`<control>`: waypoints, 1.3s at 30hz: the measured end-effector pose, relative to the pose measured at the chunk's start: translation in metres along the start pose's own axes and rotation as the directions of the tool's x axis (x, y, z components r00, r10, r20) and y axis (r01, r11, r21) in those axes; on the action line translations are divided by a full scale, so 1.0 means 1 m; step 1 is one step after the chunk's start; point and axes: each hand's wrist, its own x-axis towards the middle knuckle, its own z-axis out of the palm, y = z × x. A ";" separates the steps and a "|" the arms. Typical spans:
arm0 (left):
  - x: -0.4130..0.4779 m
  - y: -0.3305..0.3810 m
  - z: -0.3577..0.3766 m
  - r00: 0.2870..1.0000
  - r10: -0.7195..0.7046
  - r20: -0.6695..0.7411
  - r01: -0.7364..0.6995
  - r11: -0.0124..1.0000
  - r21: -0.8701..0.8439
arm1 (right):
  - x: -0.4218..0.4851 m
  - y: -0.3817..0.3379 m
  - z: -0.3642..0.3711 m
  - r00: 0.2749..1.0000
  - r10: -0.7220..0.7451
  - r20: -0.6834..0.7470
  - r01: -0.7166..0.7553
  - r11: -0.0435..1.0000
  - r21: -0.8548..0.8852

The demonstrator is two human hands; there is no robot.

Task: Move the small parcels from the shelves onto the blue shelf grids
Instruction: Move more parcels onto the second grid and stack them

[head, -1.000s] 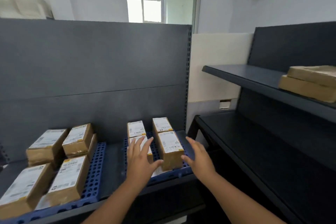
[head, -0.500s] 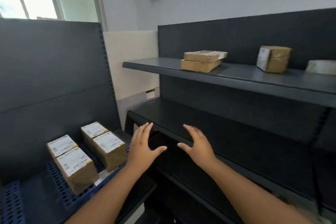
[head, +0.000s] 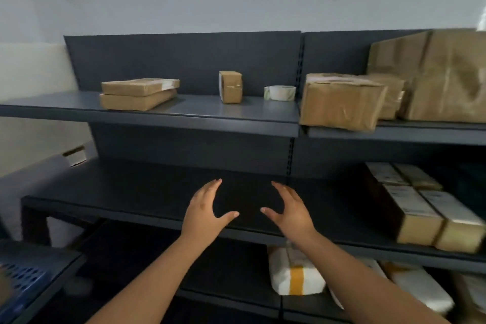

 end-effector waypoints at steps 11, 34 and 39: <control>0.032 0.152 0.154 0.972 0.131 0.193 -0.100 0.982 -0.162 | -0.028 0.135 -0.170 0.964 0.145 -0.225 -0.202 0.945 -0.258; 0.010 0.296 0.342 0.906 0.254 0.339 -0.096 0.902 -0.421 | -0.085 0.298 -0.303 0.882 0.421 -0.213 -0.459 0.869 -0.185; 0.009 0.289 0.332 0.913 0.258 0.316 -0.107 0.900 -0.423 | -0.082 0.287 -0.296 0.891 0.390 -0.233 -0.431 0.887 -0.167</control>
